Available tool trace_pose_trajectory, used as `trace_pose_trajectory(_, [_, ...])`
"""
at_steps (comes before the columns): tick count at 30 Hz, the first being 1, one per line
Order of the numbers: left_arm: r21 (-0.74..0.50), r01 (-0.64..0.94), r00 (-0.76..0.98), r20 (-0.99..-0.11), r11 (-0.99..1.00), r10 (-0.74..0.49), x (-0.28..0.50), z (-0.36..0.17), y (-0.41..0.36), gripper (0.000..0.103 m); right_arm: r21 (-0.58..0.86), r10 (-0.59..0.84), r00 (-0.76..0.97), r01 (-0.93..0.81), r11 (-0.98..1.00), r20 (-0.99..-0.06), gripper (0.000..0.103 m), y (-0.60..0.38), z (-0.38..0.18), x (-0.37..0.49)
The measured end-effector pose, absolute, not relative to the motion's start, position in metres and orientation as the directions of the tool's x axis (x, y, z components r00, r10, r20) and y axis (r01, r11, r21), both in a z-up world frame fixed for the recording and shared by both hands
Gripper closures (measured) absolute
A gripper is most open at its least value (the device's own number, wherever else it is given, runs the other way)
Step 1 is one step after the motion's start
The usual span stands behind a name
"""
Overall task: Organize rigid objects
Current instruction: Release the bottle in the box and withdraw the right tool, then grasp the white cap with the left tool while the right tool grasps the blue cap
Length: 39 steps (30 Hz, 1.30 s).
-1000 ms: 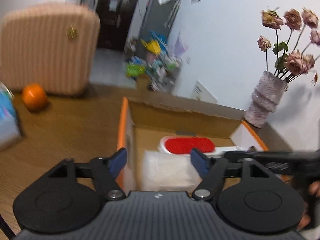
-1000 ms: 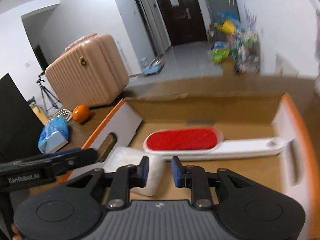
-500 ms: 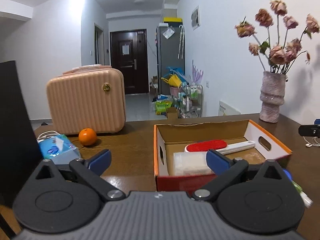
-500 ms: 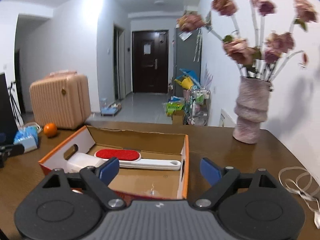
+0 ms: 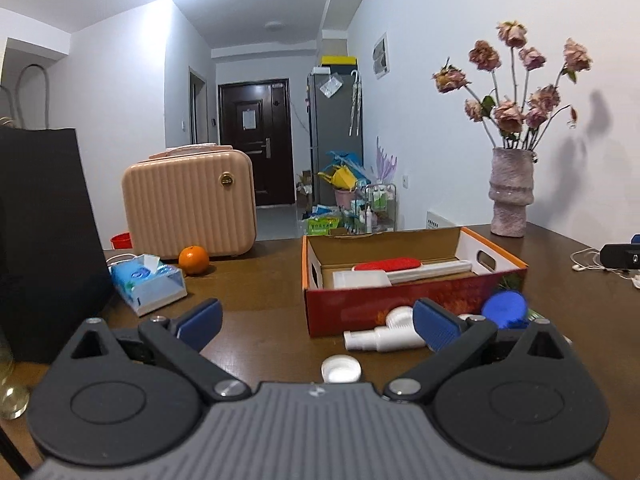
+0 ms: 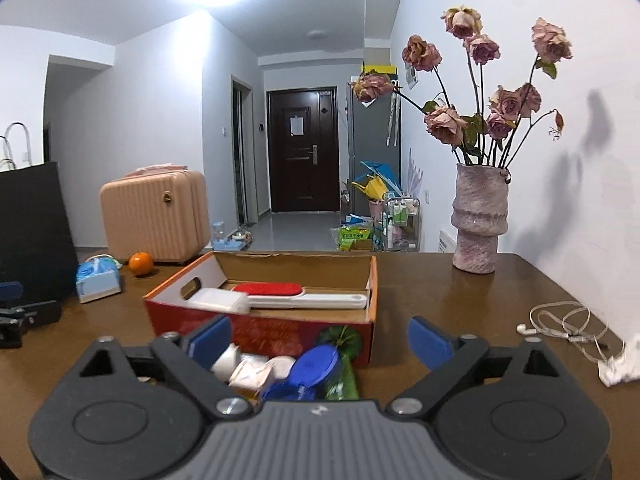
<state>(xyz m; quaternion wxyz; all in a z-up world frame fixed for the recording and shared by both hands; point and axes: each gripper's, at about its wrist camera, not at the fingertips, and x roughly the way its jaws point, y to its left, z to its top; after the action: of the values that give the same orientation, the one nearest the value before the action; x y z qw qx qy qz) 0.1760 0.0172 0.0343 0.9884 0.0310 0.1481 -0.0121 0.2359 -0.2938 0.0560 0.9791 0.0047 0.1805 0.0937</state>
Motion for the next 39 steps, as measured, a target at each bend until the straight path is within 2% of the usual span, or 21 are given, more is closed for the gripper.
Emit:
trace_pose_trajectory(5, [0.028,0.042,0.957,-0.29,0.999,-0.033,0.123,0.014,0.018,0.0,0.066,0.229,0.92,-0.22,0.973,-0.318,0.005,-0.289,0.039,0.182])
trace_pose_trajectory(10, [0.032,0.056,0.949,-0.313,0.998,-0.044,0.078,-0.011,0.012,0.0,0.049,0.265,0.908,-0.264,0.963,-0.325,0.004,-0.277,0.018,0.131])
trace_pose_trajectory(14, [0.051,0.094,0.939,-0.336,0.994,-0.072,0.072,-0.018,0.007,0.0,0.061,0.268,0.906,-0.263,0.963,-0.327,0.004,-0.267,-0.004,0.09])
trace_pose_trajectory(17, [0.019,0.086,0.935,-0.347,0.996,-0.074,0.081,-0.019,0.007,0.0,0.073,0.282,0.888,-0.275,0.959,-0.362,0.004,-0.26,-0.02,0.074])
trace_pose_trajectory(21, [-0.017,0.075,0.913,-0.402,0.997,-0.076,0.097,-0.027,0.01,0.0,0.012,0.273,0.874,-0.293,0.956,-0.402,0.004,-0.251,-0.031,0.078])
trace_pose_trajectory(29, [-0.009,0.078,0.881,-0.467,0.997,-0.073,0.13,-0.034,0.009,0.0,0.041,0.278,0.864,-0.288,0.957,-0.419,0.007,-0.246,-0.038,0.104])
trace_pose_trajectory(34, [0.0,0.089,0.853,-0.517,0.996,-0.076,0.167,-0.036,0.008,0.0,0.065,0.259,0.84,-0.26,0.963,-0.477,0.019,-0.249,-0.037,0.141])
trace_pose_trajectory(39, [0.027,0.103,0.844,-0.531,0.994,-0.073,0.209,-0.037,0.008,0.001,0.127,0.256,0.819,-0.223,0.967,-0.513,0.02,-0.258,-0.037,0.184])
